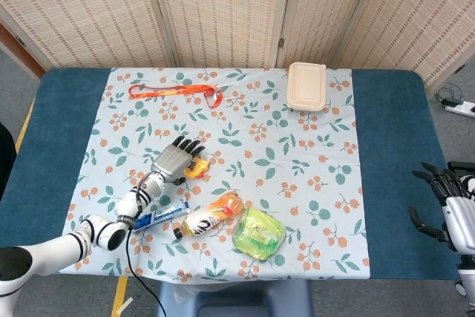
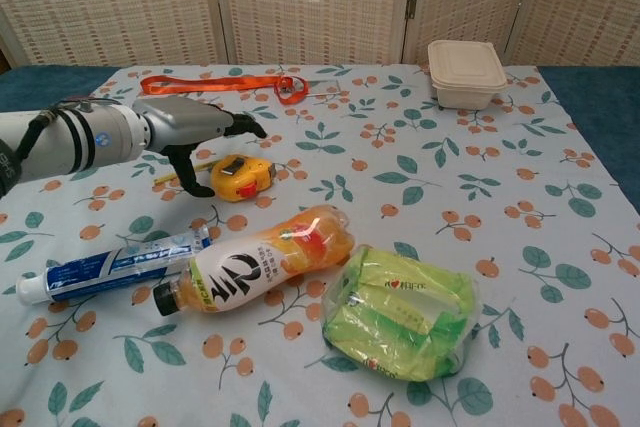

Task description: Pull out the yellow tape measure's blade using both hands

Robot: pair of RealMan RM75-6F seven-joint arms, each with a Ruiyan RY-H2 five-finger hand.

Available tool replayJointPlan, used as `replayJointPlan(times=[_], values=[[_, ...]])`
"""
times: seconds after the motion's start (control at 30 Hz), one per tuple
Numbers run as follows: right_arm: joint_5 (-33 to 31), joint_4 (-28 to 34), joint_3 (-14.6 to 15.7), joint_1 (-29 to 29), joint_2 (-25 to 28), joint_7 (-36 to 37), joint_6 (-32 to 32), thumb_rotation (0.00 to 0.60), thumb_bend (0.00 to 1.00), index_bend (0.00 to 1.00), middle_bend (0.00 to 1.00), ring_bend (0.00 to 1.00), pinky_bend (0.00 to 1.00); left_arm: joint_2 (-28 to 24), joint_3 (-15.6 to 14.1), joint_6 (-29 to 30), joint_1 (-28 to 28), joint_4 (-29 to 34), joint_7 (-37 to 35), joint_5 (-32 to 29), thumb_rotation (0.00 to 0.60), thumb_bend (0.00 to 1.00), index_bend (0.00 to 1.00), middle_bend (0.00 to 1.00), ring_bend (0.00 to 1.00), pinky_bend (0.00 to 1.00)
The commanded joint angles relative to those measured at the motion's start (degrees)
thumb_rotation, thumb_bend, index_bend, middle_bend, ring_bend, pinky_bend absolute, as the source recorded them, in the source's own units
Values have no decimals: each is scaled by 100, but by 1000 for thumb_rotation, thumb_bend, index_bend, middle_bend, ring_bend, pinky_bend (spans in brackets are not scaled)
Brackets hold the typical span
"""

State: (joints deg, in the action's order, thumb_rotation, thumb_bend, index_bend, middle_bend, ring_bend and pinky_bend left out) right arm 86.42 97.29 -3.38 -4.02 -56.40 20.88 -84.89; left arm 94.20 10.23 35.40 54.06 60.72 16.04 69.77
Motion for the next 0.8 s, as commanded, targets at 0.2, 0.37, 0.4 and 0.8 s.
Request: replayJointPlan(times=[0.2, 0.37, 0.4, 0.8], values=[[3, -49, -3, 19, -13, 59, 0, 600, 465, 211, 112, 99, 0, 161, -21, 75, 18, -61, 143, -309, 600, 333, 191, 176, 170, 0], [9, -77, 4, 39, -10, 108, -3, 600, 466, 211, 112, 99, 0, 215, 5, 34, 44, -83, 134, -535, 600, 333, 217, 200, 182, 0], [11, -80, 5, 45, -7, 109, -9, 600, 466, 211, 112, 99, 0, 230, 3, 36, 52, -107, 151, -562, 600, 333, 224, 208, 185, 0], [30, -35, -16, 77, 27, 90, -54, 600, 465, 211, 116, 99, 0, 436, 79, 333, 5, -222, -35, -732, 600, 337, 453, 405, 326, 39]])
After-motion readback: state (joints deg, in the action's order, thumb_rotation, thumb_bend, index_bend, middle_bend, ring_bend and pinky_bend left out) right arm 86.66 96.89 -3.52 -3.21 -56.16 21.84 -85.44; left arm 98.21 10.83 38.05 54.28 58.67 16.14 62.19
